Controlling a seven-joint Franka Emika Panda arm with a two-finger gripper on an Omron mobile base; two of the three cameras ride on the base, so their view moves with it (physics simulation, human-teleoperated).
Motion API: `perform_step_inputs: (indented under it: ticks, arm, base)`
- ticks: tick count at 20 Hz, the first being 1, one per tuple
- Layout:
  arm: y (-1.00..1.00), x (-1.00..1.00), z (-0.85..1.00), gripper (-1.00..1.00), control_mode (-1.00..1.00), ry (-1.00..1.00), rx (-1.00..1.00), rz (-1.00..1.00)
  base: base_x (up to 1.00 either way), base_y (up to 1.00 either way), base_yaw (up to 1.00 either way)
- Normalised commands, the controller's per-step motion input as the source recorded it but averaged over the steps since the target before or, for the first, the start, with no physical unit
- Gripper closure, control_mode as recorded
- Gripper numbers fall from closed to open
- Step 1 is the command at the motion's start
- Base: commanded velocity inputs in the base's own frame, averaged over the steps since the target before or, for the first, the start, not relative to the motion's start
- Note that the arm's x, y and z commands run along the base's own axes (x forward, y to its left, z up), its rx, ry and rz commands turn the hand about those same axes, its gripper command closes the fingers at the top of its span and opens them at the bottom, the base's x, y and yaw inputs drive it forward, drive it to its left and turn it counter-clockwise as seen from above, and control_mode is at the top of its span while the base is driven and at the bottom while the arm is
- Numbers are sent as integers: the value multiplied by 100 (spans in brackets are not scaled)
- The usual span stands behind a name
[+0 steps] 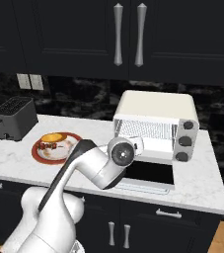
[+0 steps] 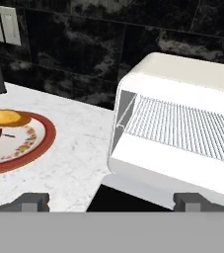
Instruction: Pick up the kebab skewer and baguette bread, and place them inside the toaster oven. Close the toaster oven door and start by setting the timer.
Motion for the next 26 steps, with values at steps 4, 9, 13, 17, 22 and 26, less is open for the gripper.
perform_step_inputs:
  ticks: [4,9,13,17,22,26]
  arm:
    - [-47,61,-13,-100,-100,-6,4,0]
    - [-20,67,-18,-100,-100,-17,8,0]
    - [-2,65,-7,-100,-100,-9,0,0]
    - [-9,54,-1,-100,-100,-1,0,0]
    - [-43,13,0,-100,-100,0,2,0]
    - [-20,7,-23,-100,-100,0,4,0]
  base:
    - [0,0,0]
    - [0,0,0]
    - [0,0,0]
    - [0,0,0]
    - [0,0,0]
    - [0,0,0]
